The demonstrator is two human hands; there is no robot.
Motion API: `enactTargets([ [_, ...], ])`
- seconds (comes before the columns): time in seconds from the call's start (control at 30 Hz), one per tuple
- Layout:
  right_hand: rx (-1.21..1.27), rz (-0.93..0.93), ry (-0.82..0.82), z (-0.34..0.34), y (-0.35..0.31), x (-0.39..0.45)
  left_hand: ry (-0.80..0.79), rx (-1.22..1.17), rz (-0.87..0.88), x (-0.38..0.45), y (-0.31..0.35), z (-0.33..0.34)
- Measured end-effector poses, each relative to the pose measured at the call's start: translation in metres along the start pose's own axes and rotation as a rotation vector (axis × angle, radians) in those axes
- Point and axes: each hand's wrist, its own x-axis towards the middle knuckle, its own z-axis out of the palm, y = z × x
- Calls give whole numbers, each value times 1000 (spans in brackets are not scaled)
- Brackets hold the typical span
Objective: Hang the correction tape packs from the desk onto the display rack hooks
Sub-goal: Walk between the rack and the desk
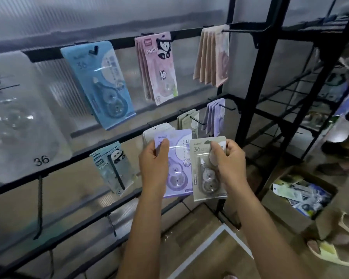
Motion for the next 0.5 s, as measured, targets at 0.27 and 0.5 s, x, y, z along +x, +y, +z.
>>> enactTargets([
  [0.27, 54, 63, -179, -5, 23, 99, 292, 232, 61, 30, -13, 63],
  [0.5, 21, 42, -327, -7, 37, 146, 439, 417, 111, 27, -13, 104],
])
